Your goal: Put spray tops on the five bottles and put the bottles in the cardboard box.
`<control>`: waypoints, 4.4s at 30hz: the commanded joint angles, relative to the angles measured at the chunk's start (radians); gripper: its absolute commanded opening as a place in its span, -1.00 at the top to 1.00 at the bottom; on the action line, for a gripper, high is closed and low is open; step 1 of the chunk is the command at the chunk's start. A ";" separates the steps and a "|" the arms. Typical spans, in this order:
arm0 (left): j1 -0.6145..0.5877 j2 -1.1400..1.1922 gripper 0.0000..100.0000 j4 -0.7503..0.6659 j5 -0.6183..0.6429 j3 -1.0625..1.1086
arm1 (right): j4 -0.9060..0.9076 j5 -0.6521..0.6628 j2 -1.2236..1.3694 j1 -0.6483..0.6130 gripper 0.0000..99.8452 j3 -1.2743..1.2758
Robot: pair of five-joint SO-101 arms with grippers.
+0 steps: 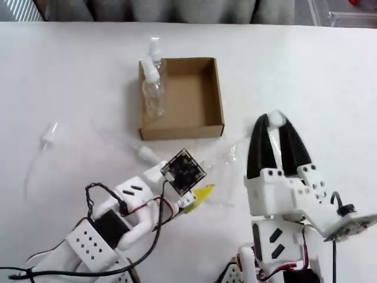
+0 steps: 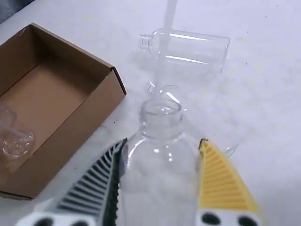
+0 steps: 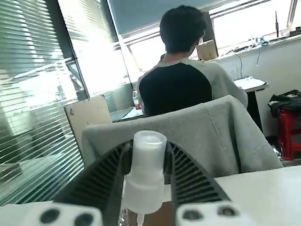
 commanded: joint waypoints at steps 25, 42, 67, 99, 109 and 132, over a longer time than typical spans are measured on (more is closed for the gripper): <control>0.002 -0.024 0.96 -0.061 -0.003 -0.038 | 0.081 -0.005 -0.002 -0.131 0.97 0.146; 0.001 -0.024 0.96 -0.069 -0.002 -0.038 | 0.277 -0.005 -0.004 -0.289 0.96 0.149; 0.001 -0.024 0.96 -0.216 0.000 0.029 | 0.355 -0.014 -0.005 -0.137 0.58 0.071; 0.001 -0.024 0.96 -0.218 0.000 0.026 | -0.036 -0.005 -0.004 -0.094 0.97 0.397; -0.001 -0.025 0.96 -0.221 0.000 0.025 | 0.134 -0.003 -0.004 -0.056 0.97 0.301; -0.455 -0.022 0.96 -0.493 0.528 -0.066 | 0.206 -0.003 -0.004 -0.348 0.97 0.318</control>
